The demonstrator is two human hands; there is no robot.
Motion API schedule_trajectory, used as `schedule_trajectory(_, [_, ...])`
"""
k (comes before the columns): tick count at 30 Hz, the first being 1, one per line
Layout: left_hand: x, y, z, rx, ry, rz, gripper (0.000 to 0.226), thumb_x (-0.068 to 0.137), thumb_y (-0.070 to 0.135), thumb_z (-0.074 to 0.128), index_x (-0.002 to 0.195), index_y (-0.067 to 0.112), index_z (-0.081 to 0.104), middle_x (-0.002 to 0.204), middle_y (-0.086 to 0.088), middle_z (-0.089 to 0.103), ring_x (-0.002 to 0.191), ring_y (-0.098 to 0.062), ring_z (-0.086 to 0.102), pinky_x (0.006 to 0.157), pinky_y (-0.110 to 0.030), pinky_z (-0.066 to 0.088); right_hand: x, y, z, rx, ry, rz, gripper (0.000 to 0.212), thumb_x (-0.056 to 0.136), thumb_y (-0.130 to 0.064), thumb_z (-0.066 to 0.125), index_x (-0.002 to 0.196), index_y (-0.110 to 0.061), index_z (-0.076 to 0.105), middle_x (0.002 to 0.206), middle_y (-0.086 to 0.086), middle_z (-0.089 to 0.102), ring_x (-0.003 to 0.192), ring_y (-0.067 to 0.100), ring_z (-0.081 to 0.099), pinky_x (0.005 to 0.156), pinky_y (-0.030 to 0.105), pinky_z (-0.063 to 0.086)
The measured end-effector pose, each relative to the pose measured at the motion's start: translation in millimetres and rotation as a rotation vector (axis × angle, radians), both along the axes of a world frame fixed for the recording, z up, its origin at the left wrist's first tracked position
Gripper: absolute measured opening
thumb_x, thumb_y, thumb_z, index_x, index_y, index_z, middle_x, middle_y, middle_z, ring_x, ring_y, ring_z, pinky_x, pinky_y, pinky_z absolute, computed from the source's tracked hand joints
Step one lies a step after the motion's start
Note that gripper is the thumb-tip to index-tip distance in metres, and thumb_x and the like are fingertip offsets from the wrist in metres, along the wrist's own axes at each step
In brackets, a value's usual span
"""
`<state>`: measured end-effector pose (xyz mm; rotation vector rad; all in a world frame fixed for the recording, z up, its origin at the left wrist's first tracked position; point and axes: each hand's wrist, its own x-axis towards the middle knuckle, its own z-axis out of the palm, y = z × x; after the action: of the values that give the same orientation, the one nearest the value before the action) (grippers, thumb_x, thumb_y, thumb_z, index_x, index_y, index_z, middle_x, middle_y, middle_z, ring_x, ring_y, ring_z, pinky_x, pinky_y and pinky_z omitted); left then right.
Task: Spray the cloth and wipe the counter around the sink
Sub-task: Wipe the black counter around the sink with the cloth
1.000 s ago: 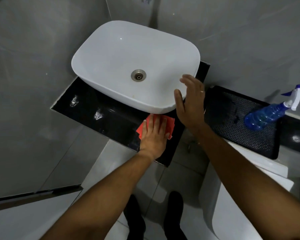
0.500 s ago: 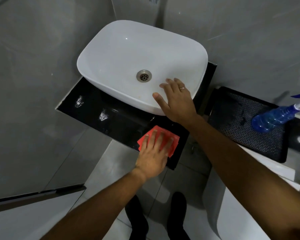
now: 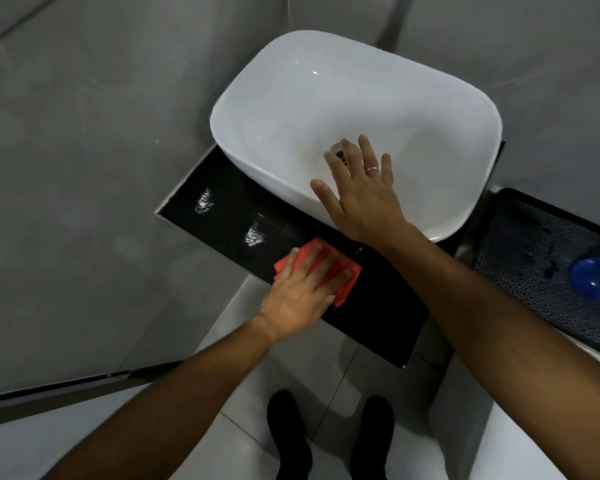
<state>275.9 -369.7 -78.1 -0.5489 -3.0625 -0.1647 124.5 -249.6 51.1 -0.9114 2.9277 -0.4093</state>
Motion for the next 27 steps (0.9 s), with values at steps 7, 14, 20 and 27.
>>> schedule_trajectory(7, [-26, -129, 11, -0.076, -0.044, 0.101, 0.052, 0.103, 0.039, 0.028, 0.153, 0.027, 0.031, 0.162, -0.01, 0.027, 0.152, -0.034, 0.013, 0.12, -0.058, 0.018, -11, -55, -1, 0.057, -0.009, 0.031, 0.077, 0.096, -0.067, 0.008, 0.159, -0.022, 0.015, 0.168, 0.01, 0.007, 0.154, 0.032, -0.003, 0.121, 0.061, 0.007])
schedule_trajectory(14, [-41, -237, 20, -0.142, -0.127, 0.251, 0.055, 0.103, 0.041, 0.021, 0.155, 0.025, 0.022, 0.164, -0.012, 0.02, 0.153, -0.033, 0.007, 0.121, -0.055, 0.015, -15, -66, -5, 0.067, -0.033, -0.014, 0.077, 0.095, -0.07, 0.004, 0.159, -0.027, 0.005, 0.169, 0.007, 0.001, 0.154, 0.03, -0.006, 0.122, 0.061, 0.006])
schedule_trajectory(20, [-104, -232, 30, -0.081, -0.134, 0.288, 0.059, 0.103, 0.04, 0.023, 0.157, 0.017, 0.017, 0.166, -0.01, 0.011, 0.154, -0.031, 0.002, 0.123, -0.05, 0.006, -18, -70, -11, 0.068, -0.024, -0.028, 0.075, 0.096, -0.07, 0.003, 0.159, -0.028, 0.005, 0.169, 0.006, 0.002, 0.155, 0.029, -0.005, 0.123, 0.059, 0.004])
schedule_trajectory(27, [-167, -224, 35, -0.037, -0.17, 0.291, 0.059, 0.101, 0.033, 0.04, 0.154, 0.011, 0.027, 0.163, -0.013, 0.023, 0.152, -0.034, 0.011, 0.123, -0.05, 0.004, -19, -70, -14, 0.058, -0.003, -0.046, 0.075, 0.097, -0.069, 0.004, 0.159, -0.027, 0.009, 0.168, 0.007, 0.009, 0.155, 0.029, 0.0, 0.123, 0.058, 0.008])
